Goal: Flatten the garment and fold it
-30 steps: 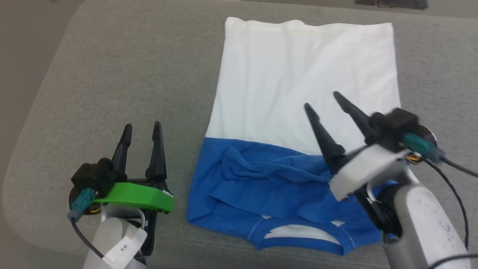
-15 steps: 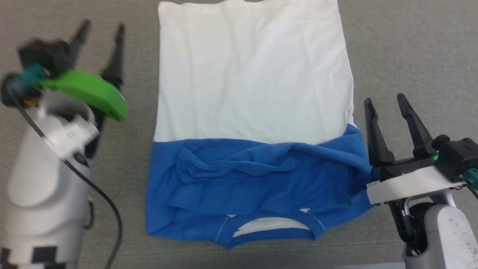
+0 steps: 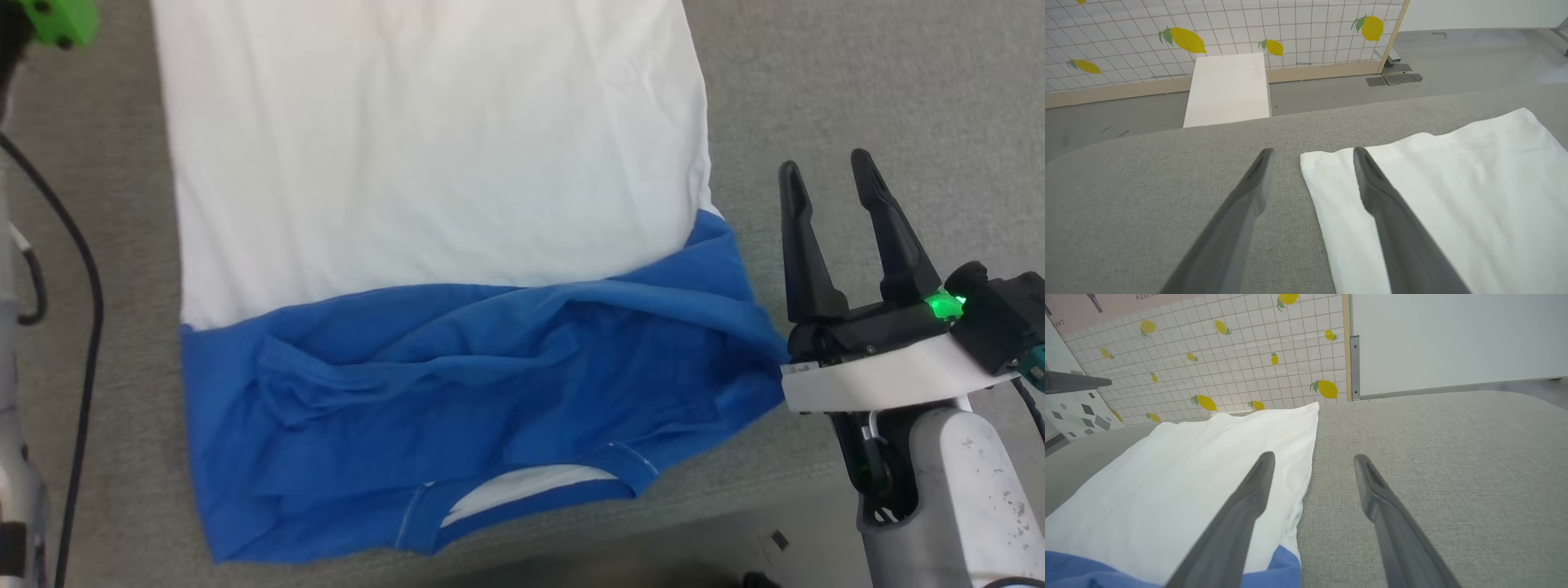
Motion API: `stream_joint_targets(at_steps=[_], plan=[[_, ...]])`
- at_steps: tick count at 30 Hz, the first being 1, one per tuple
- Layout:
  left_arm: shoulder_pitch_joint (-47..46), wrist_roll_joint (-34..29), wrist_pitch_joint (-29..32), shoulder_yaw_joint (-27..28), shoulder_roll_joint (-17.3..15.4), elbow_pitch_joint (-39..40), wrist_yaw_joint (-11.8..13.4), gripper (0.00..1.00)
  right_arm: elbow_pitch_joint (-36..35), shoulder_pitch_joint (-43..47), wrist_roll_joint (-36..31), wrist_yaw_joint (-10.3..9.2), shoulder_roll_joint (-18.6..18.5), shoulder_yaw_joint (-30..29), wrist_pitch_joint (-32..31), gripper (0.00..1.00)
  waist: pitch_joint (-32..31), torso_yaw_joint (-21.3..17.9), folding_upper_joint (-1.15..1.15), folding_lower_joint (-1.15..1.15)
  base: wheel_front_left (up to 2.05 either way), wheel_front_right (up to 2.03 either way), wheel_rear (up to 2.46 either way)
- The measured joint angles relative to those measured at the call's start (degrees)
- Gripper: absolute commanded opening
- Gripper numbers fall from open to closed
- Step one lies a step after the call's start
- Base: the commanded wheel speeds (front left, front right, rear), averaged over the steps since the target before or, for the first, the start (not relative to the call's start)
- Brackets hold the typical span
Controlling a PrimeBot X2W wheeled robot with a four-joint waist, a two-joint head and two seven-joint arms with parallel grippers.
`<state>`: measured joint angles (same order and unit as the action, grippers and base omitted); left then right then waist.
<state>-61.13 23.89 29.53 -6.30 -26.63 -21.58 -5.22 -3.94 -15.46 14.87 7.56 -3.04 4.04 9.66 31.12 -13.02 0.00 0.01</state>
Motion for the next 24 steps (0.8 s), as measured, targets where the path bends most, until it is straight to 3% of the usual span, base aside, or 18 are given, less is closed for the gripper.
stream_joint_targets(at_steps=[8,24], plan=[[-3.6,-0.1,10.3,1.5,-1.5,-0.8,6.5,1.0,0.7,-1.3,1.9,0.0,0.0,1.6,1.6,1.0,6.2,-4.5,0.0,0.0,0.0,0.0,0.0],[-6.5,-4.3,14.8,2.1,-4.9,2.5,15.6,1.0,3.2,-3.4,3.7,0.0,0.0,4.4,3.5,1.0,13.0,-9.8,0.0,-0.01,0.0,0.0,0.0]])
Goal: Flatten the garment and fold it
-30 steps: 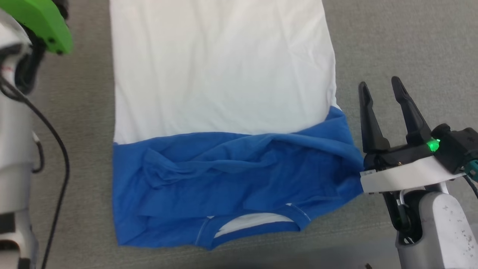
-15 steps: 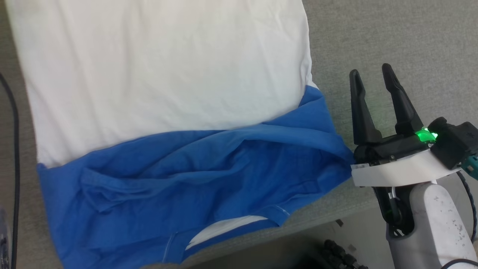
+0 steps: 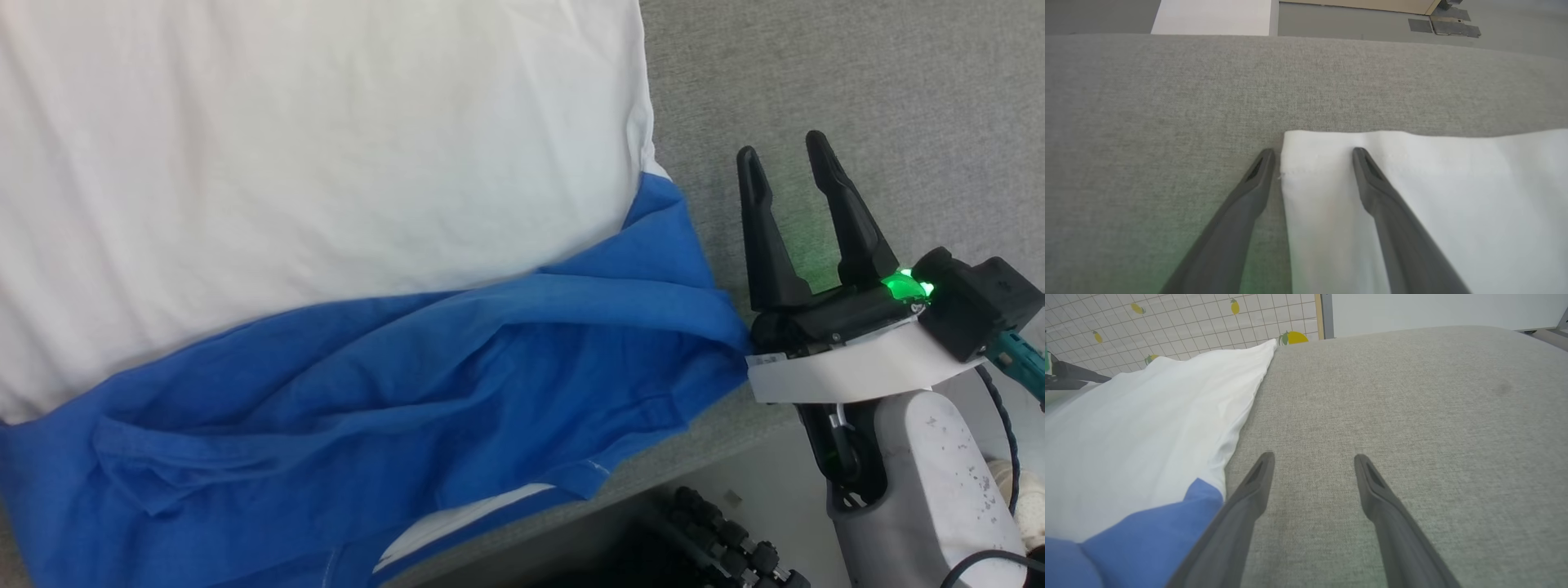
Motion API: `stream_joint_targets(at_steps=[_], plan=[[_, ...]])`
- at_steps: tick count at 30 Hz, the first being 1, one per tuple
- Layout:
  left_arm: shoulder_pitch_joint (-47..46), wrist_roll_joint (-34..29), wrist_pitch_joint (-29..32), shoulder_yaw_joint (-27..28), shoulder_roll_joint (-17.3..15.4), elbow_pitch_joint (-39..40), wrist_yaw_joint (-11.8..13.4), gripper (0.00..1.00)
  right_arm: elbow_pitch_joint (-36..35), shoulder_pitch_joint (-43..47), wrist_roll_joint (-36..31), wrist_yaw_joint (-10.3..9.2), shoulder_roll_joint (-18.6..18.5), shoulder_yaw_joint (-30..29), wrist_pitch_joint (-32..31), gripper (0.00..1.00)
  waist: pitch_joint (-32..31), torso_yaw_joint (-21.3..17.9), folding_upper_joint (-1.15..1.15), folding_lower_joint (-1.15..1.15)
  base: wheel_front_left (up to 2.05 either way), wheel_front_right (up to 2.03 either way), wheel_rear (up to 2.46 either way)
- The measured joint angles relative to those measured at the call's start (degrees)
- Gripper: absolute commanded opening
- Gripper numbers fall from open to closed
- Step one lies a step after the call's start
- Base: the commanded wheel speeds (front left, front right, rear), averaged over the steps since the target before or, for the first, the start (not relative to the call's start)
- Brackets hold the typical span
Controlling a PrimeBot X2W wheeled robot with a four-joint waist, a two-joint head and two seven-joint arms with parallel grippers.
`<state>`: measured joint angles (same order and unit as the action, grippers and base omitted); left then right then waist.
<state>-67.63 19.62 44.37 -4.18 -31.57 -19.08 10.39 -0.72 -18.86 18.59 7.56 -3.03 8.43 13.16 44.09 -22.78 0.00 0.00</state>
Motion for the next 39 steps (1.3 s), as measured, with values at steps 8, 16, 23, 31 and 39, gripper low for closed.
stream_joint_targets(at_steps=[8,16,23,31,39], plan=[[0.1,-1.5,-2.8,-1.5,-0.9,0.3,0.3,0.0,-0.1,-2.7,-1.3,0.0,0.0,0.5,-0.6,1.0,-0.1,0.6,0.0,0.0,0.0,0.0,0.0],[0.4,-0.3,-8.4,-4.2,2.0,-1.2,-3.8,0.0,1.6,-19.7,-5.0,0.01,-0.1,0.8,-9.9,1.0,-1.2,3.3,0.0,0.0,0.0,0.0,0.0],[0.2,1.6,-14.0,-6.5,7.0,-2.0,-7.3,0.0,16.6,-40.7,-5.1,0.01,-0.2,-2.7,-21.2,1.0,-1.4,7.9,0.0,0.0,0.0,0.0,0.0],[-2.2,2.7,-19.5,-8.5,11.3,-3.5,-8.7,0.0,34.9,-56.7,-12.9,0.0,0.0,-11.3,-32.1,1.0,-0.4,14.0,0.0,0.0,0.0,0.0,0.0],[-3.7,3.8,-23.8,-9.4,15.0,-4.9,-9.4,0.0,43.7,-64.8,-24.7,0.01,0.2,-22.3,-43.5,1.0,1.7,19.6,0.0,0.0,0.0,0.0,0.0]])
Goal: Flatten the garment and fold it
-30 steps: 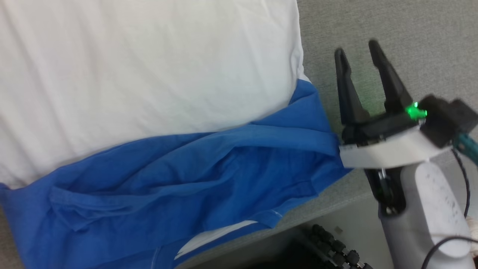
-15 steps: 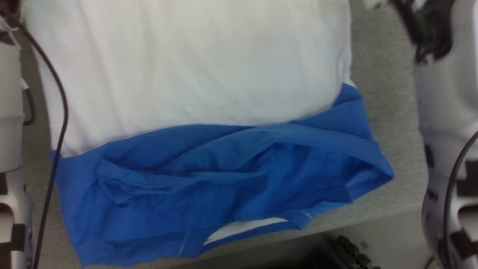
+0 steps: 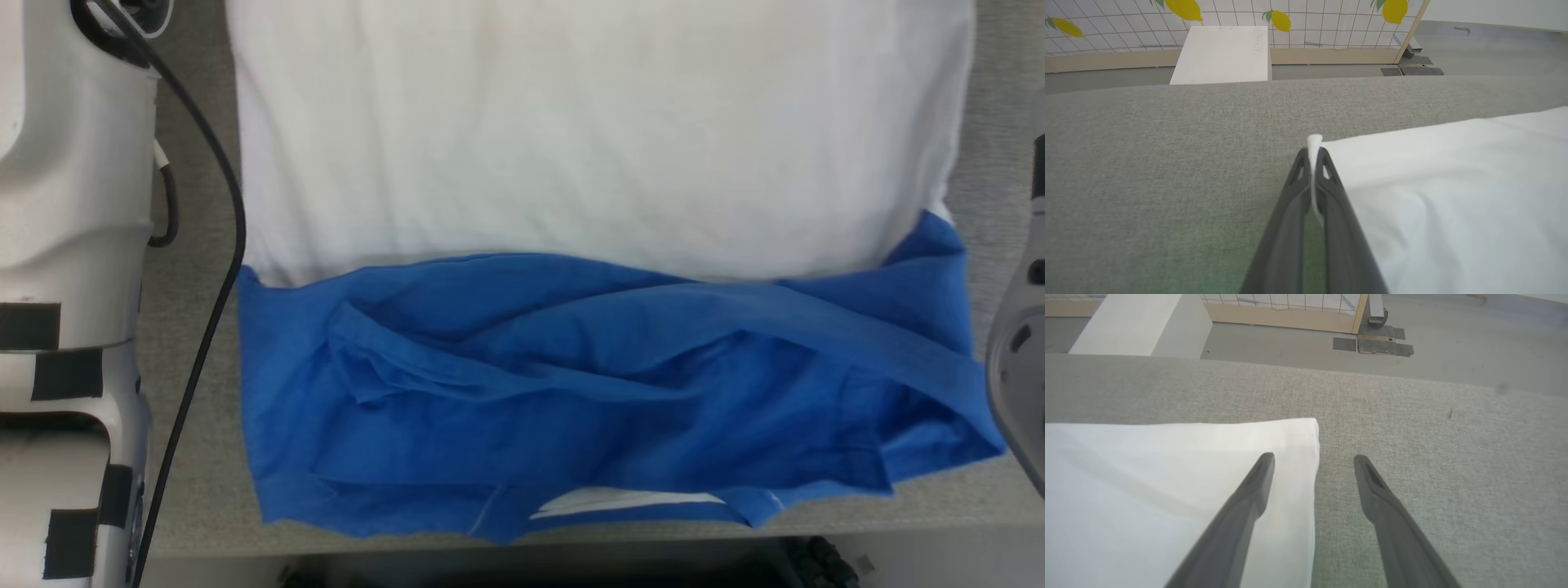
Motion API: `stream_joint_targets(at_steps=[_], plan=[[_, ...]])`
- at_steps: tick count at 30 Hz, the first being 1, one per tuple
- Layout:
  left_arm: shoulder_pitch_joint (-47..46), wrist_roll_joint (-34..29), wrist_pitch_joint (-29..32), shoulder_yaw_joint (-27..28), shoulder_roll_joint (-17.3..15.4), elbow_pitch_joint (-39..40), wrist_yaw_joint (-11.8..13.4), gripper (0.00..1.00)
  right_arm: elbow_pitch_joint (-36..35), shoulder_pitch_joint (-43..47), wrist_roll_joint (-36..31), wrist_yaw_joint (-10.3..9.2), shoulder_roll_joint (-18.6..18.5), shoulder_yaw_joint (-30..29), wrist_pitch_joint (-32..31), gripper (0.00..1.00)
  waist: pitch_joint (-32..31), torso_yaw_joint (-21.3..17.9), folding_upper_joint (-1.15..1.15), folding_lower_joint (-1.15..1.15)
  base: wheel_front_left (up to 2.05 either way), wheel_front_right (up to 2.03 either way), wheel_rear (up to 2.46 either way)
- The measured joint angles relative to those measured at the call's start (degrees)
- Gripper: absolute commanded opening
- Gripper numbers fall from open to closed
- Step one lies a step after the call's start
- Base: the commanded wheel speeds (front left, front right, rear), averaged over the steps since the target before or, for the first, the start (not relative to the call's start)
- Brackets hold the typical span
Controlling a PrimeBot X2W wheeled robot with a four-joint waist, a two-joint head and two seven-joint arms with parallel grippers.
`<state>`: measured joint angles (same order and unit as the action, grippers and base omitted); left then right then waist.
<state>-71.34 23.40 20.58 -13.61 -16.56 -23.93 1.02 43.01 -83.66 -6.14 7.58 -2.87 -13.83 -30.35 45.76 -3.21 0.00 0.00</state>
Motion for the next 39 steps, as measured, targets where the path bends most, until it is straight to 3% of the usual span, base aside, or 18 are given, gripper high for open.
stream_joint_targets(at_steps=[6,7,8,10,11,17,26,31,35,39], plan=[[-0.7,0.3,-1.9,-0.7,0.8,-0.6,-1.0,0.0,0.5,-2.5,-5.5,0.0,-0.1,-5.1,-5.9,1.0,2.2,2.8,0.0,0.0,0.0,0.0,0.0],[-0.7,0.3,-2.1,-0.8,0.9,-0.7,-1.0,0.0,0.5,-3.0,-5.8,0.0,-0.1,-5.5,-6.7,0.76,2.5,3.1,0.0,0.0,0.0,0.0,0.0],[-0.7,0.3,-2.2,-0.9,0.9,-0.9,-1.0,0.0,0.4,-3.5,-6.1,0.0,-0.2,-5.7,-7.3,0.38,2.7,3.4,0.0,0.0,0.0,0.0,0.0],[-0.7,0.4,-2.8,-1.1,0.9,-1.1,-1.0,0.0,0.3,-4.1,-6.1,0.0,-0.2,-5.8,-8.0,0.09,3.2,3.9,0.0,0.0,0.0,0.0,0.0],[-0.8,0.4,-3.1,-1.2,1.0,-1.2,-1.1,0.0,0.1,-4.2,-6.1,0.0,-0.2,-5.8,-8.0,0.0,3.3,4.1,0.0,0.0,0.0,0.0,0.0],[-0.9,0.4,-5.7,-1.5,0.9,-2.0,-1.5,0.0,-0.2,-3.2,-5.8,0.0,0.0,-4.4,-4.4,0.0,2.8,3.7,0.0,0.0,0.0,0.0,0.0],[3.1,1.0,-15.7,-1.3,0.3,-1.2,-4.4,0.0,-2.3,6.4,6.2,0.0,-0.2,6.5,12.8,0.0,-1.9,2.3,0.0,0.0,0.0,0.0,0.0],[11.3,3.5,-20.4,-1.5,-0.2,1.6,-6.4,0.0,-8.5,15.6,15.0,0.01,-4.2,16.6,21.4,0.0,-6.8,1.7,0.0,-0.01,0.0,0.0,0.0],[19.3,5.3,-22.1,-1.8,-1.5,4.8,-7.1,0.0,-14.1,25.5,20.8,0.01,-8.5,22.7,23.9,0.0,-11.4,1.3,0.0,-0.01,0.0,0.0,0.0],[27.3,7.8,-23.7,-2.0,-2.3,9.2,-7.5,0.0,-20.0,34.6,24.8,0.0,-11.9,25.1,25.2,0.0,-15.9,1.1,0.0,-0.01,0.0,0.0,0.0]])
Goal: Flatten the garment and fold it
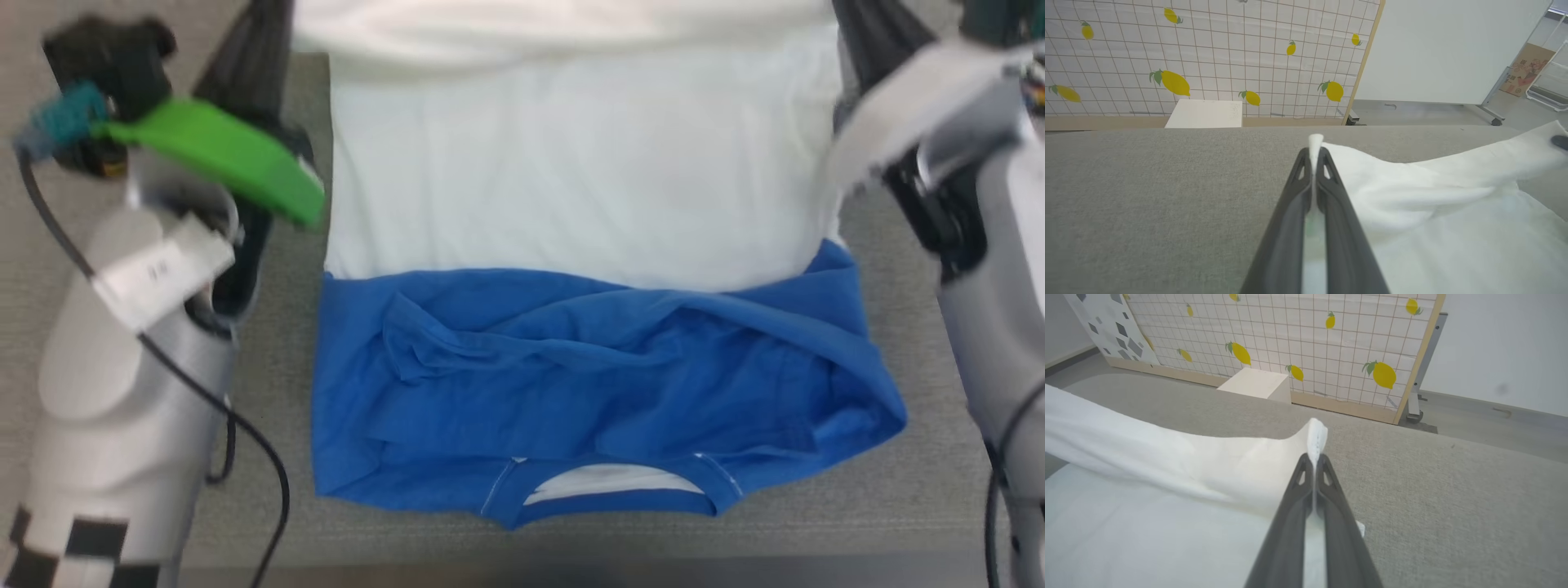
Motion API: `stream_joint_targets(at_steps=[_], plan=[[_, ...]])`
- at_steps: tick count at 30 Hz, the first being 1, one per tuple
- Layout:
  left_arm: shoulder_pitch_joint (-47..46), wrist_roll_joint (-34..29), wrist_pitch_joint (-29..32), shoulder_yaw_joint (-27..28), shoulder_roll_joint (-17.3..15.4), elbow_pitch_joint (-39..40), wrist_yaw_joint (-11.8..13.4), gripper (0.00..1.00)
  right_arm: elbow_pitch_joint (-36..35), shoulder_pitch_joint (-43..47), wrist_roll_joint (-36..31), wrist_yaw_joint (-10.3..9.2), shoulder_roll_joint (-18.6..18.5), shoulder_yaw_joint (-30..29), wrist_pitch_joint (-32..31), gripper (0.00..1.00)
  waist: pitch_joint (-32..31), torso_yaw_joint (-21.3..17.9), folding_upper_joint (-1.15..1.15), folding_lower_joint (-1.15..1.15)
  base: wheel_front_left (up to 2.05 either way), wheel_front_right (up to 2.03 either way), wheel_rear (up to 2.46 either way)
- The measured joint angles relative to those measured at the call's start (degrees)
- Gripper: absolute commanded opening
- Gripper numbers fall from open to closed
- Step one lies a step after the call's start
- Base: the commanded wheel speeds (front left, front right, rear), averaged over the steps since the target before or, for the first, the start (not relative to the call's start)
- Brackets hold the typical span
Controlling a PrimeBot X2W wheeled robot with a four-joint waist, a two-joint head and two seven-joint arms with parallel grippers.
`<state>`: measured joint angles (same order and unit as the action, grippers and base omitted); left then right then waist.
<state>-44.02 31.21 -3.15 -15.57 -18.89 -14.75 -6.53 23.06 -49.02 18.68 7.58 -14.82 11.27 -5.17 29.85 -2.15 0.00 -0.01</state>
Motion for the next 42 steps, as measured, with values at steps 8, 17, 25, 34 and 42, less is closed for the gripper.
stream_joint_targets(at_steps=[8,17,25,34,42], plan=[[17.0,2.4,-3.3,-0.3,-1.0,8.6,0.1,0.0,-11.7,18.5,3.4,0.0,-4.7,-2.2,-1.3,0.0,-8.4,0.0,0.0,0.0,0.0,0.0,0.0],[31.0,3.4,-5.5,-3.4,-0.2,10.6,0.5,0.0,-21.4,34.9,2.9,0.0,-5.1,-7.7,-6.1,0.0,-13.0,1.5,0.0,0.0,0.0,0.0,0.0],[35.8,4.9,-6.1,-5.8,0.4,7.3,0.3,0.0,-23.4,45.1,0.3,0.01,-3.8,-11.0,-10.0,0.0,-15.1,3.0,0.0,0.0,0.0,0.0,0.0],[39.7,5.3,-7.6,-7.0,0.2,3.6,0.0,0.0,-26.2,53.9,0.0,0.01,-0.3,-11.7,-14.7,0.0,-17.7,3.5,0.0,0.0,0.0,0.0,0.0],[40.0,5.3,-6.9,-9.6,1.4,-0.9,0.0,0.07,-23.7,56.3,-0.1,0.0,2.2,-9.6,-17.9,0.0,-18.8,3.4,0.0,0.0,0.0,0.0,0.0]])
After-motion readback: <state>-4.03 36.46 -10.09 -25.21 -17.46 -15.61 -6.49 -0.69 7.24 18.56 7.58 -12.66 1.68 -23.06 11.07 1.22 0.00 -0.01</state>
